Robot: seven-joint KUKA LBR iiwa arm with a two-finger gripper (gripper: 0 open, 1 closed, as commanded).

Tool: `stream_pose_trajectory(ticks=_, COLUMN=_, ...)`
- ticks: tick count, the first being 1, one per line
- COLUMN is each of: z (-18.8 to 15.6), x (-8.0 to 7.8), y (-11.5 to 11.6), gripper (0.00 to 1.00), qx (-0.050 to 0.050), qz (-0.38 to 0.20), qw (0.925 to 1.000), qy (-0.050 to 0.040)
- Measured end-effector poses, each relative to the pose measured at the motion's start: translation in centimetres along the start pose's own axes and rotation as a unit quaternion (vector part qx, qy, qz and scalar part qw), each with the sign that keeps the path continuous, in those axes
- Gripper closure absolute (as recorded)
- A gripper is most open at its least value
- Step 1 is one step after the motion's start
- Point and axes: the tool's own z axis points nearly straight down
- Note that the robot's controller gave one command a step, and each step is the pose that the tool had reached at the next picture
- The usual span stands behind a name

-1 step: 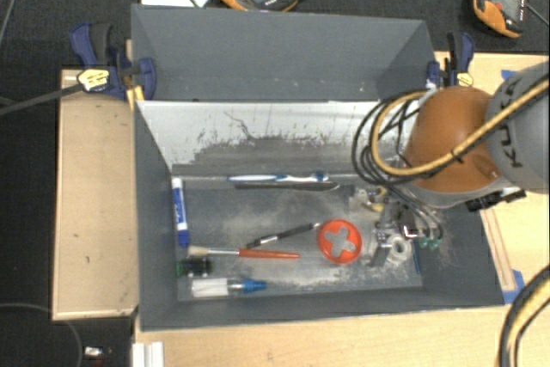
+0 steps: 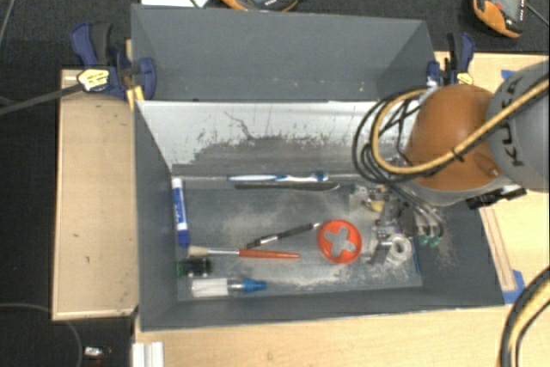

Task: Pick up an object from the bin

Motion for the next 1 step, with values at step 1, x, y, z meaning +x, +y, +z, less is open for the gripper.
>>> stream_pose_trajectory(ticks=1, z=5.96, x=-4.81, y=7.07, gripper=0.00, qx=-0.001, qz=0.047, qw=0.9989, qy=-0.0019)
